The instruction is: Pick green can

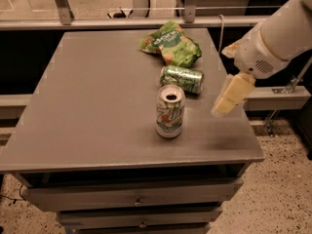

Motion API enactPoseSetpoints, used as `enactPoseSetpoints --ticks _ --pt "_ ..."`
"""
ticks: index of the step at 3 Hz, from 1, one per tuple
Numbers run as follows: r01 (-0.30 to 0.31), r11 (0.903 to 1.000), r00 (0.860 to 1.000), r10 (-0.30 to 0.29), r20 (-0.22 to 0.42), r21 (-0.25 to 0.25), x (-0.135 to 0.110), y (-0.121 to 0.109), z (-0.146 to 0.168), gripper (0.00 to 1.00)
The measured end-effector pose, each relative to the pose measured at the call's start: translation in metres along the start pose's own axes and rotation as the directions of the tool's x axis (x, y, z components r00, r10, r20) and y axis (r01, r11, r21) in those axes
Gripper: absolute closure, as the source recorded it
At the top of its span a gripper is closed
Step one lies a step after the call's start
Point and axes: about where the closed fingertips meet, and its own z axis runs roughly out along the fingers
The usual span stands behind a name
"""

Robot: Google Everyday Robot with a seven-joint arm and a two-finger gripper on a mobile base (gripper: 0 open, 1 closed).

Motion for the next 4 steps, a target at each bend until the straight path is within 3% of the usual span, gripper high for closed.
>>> enactPoseSetpoints --ticks 1,3,4 --pt "-0.019 0.9998 0.998 0.018 0.054 0.01 -0.009 -0.021 0.039 0.0" --pt "-0.065 0.9979 0.993 0.064 0.101 0.003 -0.015 -0.053 0.091 0.0" --pt "-0.095 0.995 0.987 0.098 0.126 -0.031 -0.024 -0.055 0.111 0.18"
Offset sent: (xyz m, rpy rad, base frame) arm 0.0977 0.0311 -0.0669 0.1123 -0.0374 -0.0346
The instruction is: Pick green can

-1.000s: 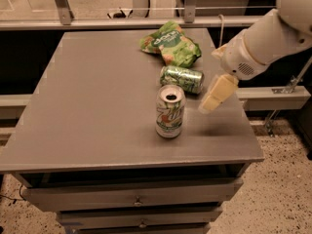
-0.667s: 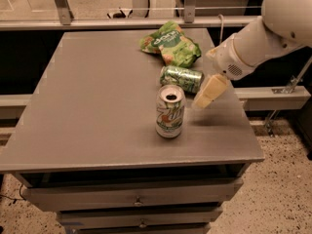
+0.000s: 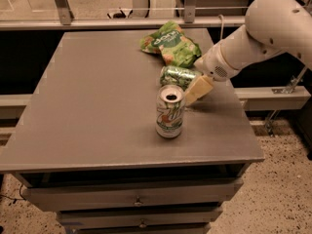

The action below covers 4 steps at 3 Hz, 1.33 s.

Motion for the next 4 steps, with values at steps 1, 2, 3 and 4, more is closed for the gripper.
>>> enactPoseSetpoints --ticks 1,2,3,4 --pt "-0.031 0.9994 0.999 0.031 0.016 -0.018 -0.003 -0.001 0.009 0.41" --pt "-0.046 0.9987 0.998 0.046 0.035 -0.021 -0.007 -0.002 0.005 0.65" --pt "-0.061 0.9975 0.996 0.063 0.069 -0.035 -0.012 -0.002 -0.013 0.88" --pt "-0.074 0.9957 0.989 0.081 0.125 -0.055 -0.015 0.007 -0.045 1.0"
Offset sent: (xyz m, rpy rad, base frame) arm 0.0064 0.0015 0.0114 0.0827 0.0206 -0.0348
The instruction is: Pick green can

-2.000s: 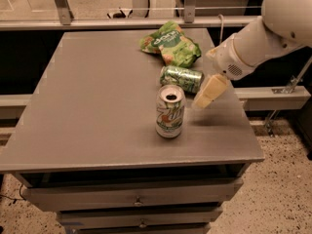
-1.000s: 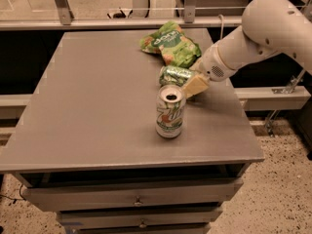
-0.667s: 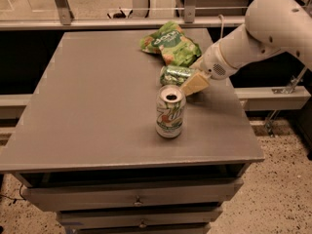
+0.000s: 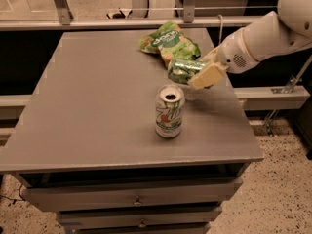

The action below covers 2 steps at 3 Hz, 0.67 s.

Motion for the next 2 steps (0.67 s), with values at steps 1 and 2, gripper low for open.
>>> enactPoseSetpoints --ticks 1,2 --pt "0.018 0.9996 0.998 -0.019 0.052 0.022 -0.011 0.003 -0.039 1.0" --pt "0.031 0.9987 0.994 -0.035 0.102 0.04 -0.023 -0.004 -0.076 1.0"
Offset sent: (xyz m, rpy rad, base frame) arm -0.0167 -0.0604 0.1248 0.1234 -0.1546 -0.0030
